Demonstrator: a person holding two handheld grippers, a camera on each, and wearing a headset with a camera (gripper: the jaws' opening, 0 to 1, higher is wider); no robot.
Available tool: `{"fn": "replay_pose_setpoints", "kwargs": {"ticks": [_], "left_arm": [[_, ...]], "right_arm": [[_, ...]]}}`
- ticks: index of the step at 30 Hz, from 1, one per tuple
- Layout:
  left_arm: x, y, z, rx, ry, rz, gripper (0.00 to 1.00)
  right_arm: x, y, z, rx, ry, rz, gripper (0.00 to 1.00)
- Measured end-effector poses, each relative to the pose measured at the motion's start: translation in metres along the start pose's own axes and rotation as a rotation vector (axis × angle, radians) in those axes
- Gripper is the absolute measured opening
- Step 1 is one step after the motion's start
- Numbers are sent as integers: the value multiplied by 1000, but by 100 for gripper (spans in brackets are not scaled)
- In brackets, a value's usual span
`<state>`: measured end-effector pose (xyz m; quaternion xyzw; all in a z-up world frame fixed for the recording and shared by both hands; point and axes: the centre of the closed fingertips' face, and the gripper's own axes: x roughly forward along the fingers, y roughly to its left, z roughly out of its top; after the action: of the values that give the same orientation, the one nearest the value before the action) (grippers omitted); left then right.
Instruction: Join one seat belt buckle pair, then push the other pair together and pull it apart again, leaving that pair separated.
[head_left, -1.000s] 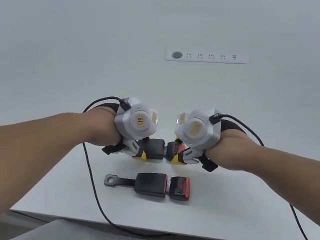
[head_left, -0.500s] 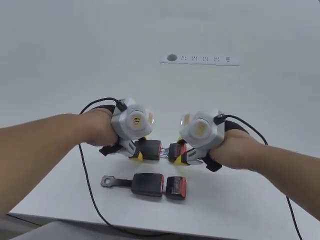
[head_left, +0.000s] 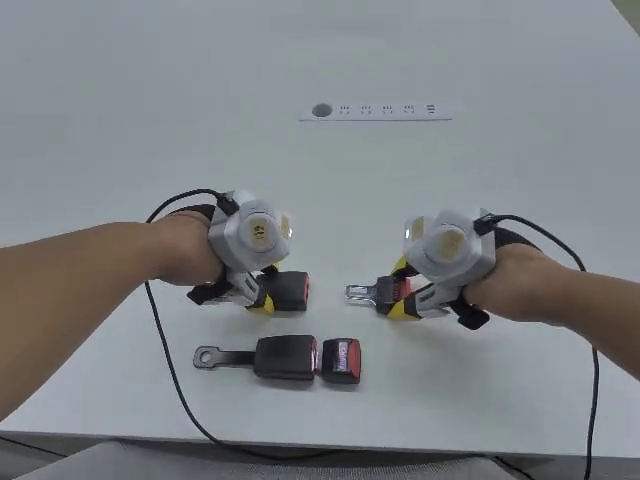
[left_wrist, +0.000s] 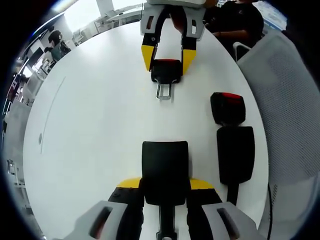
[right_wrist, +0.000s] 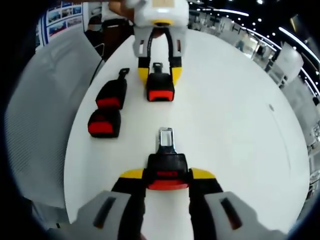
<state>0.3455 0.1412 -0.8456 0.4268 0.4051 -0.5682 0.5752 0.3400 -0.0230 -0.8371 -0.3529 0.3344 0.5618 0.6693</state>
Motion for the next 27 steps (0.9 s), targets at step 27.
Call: {"fn": "replay_pose_setpoints", "kwargs": {"ticks": [27], "left_arm": [[-9,-5,4,-37,21,50,34]], "right_arm": [[-37,-4,-69,102,69,-72,46]]}}
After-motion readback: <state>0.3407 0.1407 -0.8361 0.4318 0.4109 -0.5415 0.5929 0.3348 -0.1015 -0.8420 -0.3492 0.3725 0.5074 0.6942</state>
